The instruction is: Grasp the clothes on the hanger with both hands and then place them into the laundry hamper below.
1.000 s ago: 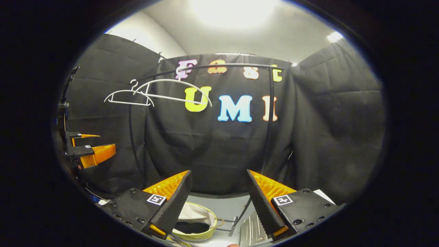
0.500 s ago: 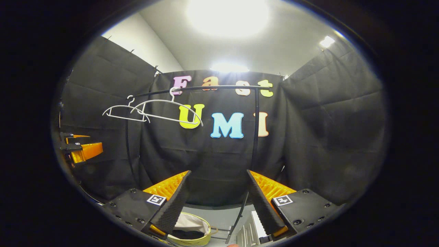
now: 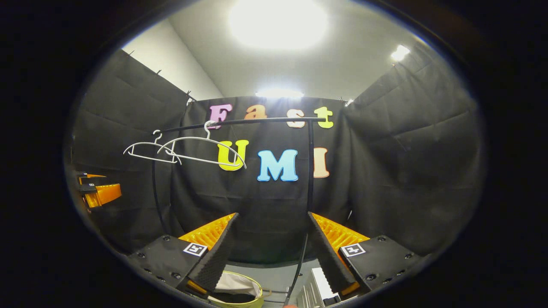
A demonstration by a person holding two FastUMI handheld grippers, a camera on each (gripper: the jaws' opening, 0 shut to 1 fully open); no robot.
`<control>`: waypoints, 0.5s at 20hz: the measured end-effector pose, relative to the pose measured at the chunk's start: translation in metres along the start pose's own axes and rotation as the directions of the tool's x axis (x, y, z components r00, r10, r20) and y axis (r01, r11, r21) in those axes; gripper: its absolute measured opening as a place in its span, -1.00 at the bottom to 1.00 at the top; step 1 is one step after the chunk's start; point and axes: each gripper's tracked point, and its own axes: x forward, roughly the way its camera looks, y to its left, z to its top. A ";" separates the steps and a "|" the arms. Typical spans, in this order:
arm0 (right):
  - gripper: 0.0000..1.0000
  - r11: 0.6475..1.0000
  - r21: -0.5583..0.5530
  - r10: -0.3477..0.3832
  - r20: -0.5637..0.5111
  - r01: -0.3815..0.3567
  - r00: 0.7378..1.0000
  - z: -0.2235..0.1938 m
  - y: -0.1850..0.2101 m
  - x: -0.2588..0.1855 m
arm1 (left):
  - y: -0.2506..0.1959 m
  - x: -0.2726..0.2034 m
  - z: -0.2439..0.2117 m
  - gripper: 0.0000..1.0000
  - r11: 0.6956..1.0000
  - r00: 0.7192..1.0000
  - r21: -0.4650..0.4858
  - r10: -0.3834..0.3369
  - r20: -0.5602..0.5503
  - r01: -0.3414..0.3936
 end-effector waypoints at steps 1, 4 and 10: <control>0.94 1.000 0.003 -0.003 -0.001 0.003 1.000 0.000 -0.001 -0.001 | -0.002 0.001 0.001 0.96 1.000 1.000 0.000 -0.002 0.003 0.002; 0.94 1.000 0.006 -0.009 -0.004 0.009 1.000 0.000 -0.003 0.001 | -0.003 0.002 0.001 0.96 1.000 1.000 -0.007 -0.005 0.006 0.005; 0.94 1.000 0.003 -0.020 0.012 0.020 1.000 0.004 -0.004 0.007 | -0.003 0.008 -0.002 0.93 1.000 1.000 -0.010 -0.004 0.001 0.004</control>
